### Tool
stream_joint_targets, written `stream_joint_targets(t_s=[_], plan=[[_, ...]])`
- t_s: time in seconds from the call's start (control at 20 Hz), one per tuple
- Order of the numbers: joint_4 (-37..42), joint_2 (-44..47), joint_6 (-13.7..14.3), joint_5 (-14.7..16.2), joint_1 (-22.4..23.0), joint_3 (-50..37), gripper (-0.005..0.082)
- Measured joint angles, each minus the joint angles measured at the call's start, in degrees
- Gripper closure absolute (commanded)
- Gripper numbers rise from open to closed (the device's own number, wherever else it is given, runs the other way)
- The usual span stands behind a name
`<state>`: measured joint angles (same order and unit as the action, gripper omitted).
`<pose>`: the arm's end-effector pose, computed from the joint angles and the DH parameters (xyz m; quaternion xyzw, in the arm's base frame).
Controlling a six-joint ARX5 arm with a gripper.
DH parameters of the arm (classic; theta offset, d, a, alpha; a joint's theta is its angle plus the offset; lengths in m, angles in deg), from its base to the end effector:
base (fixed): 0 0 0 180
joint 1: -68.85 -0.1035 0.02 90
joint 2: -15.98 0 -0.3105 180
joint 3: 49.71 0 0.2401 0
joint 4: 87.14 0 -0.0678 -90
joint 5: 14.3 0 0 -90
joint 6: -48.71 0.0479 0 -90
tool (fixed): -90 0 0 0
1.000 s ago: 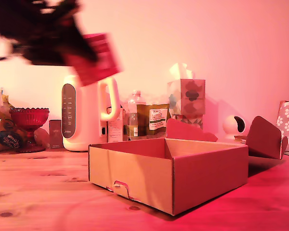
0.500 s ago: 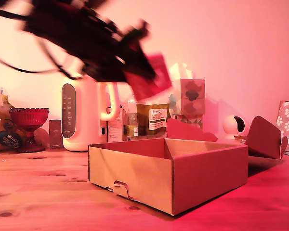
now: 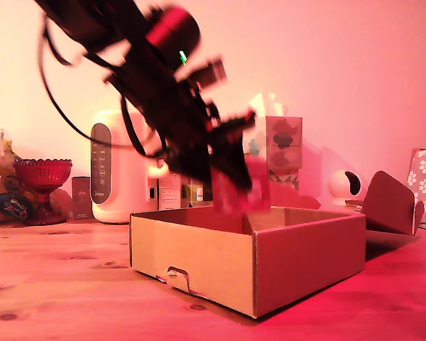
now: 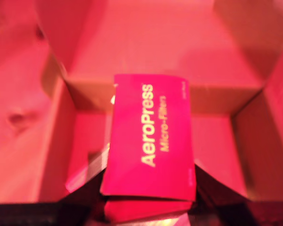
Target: Pick the red carton of coffee filters and place it in the cardboard box
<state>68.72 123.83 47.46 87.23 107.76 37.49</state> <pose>0.3218 -0.2721 0.2335 0.0810 0.3744 -0.3899 0.8374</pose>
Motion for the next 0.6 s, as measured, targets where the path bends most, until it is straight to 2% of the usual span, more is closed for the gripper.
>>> stream_joint_targets(t_s=[0.05,0.15,0.2,0.3,0.35,0.6], plan=[[-1.0,1.0,0.0,0.0,0.0,0.5,0.0576],[-3.3,1.8,0.0,0.0,0.0,0.6,0.0463],[-4.1,1.8,0.0,0.0,0.0,0.5,0.0374],[-5.6,1.8,0.0,0.0,0.0,1.0,0.0084],[-6.6,1.8,0.0,0.0,0.0,1.4,0.0003],[-11.4,-0.3,0.4,-0.1,0.3,3.1,-0.0005]])
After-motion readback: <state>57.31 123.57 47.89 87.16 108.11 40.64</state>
